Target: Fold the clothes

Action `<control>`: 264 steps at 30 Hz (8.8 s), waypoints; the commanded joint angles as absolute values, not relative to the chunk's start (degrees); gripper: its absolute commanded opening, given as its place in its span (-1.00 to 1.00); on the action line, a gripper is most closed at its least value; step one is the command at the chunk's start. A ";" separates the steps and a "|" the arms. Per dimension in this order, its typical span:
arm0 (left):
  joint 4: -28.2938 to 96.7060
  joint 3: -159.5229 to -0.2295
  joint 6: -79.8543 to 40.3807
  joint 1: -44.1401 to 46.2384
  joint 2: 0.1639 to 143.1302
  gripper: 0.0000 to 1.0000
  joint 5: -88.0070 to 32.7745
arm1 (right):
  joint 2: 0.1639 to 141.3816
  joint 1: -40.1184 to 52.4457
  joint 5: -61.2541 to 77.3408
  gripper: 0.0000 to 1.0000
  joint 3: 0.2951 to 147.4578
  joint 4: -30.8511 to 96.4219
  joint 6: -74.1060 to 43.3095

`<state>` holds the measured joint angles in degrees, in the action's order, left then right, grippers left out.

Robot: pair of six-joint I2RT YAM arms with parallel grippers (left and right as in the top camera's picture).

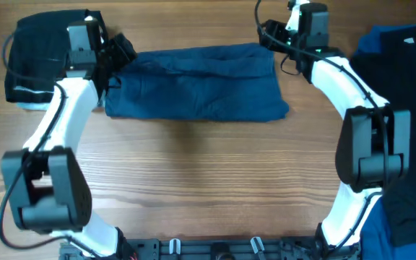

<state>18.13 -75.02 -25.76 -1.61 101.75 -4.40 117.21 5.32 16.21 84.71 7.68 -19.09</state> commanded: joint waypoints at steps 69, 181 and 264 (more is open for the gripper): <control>28.40 -77.19 -27.40 16.21 110.61 -0.92 7.22 | 124.31 11.73 15.29 -0.91 83.66 21.87 -1.04; 10.87 -84.66 -33.26 13.50 127.96 -0.92 -11.55 | 122.80 13.50 31.35 -0.91 79.81 38.17 -12.01; 54.85 -85.45 -15.90 2.28 121.86 0.47 -1.15 | 102.91 18.65 27.40 -0.91 80.12 30.83 -7.07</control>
